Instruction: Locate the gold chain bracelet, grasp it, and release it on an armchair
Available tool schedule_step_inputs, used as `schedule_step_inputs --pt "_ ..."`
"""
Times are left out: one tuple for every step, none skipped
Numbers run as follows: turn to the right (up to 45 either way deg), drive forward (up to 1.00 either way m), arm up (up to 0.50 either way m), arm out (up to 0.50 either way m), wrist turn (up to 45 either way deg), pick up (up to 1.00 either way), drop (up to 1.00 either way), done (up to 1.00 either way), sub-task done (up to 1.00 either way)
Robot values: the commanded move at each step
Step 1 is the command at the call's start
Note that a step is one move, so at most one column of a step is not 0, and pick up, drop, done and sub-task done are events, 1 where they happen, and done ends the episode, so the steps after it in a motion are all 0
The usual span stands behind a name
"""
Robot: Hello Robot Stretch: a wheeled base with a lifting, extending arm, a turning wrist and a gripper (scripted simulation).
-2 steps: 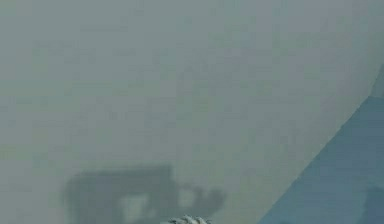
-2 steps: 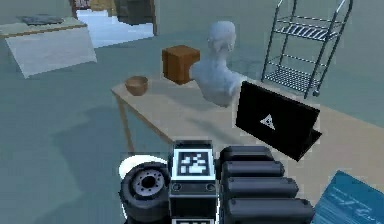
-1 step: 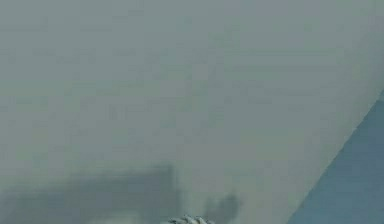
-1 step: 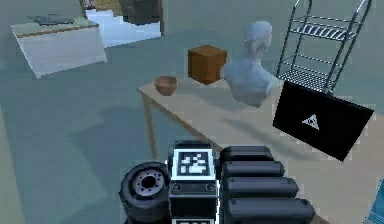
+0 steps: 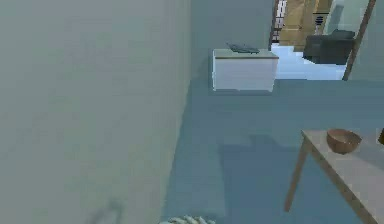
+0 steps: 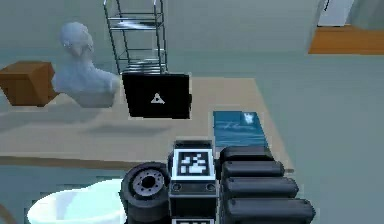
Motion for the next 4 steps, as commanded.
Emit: schedule_step_inputs --pt "45.0 0.0 0.0 0.0 0.0 0.0 0.0 0.0 0.0" --pt "45.0 0.0 0.0 0.0 0.0 0.0 0.0 0.0 0.0" --pt "15.0 0.0 0.0 0.0 0.0 0.0 0.0 0.0 0.0" --pt "0.0 0.15 0.0 0.0 0.0 0.0 0.0 0.0 0.0"
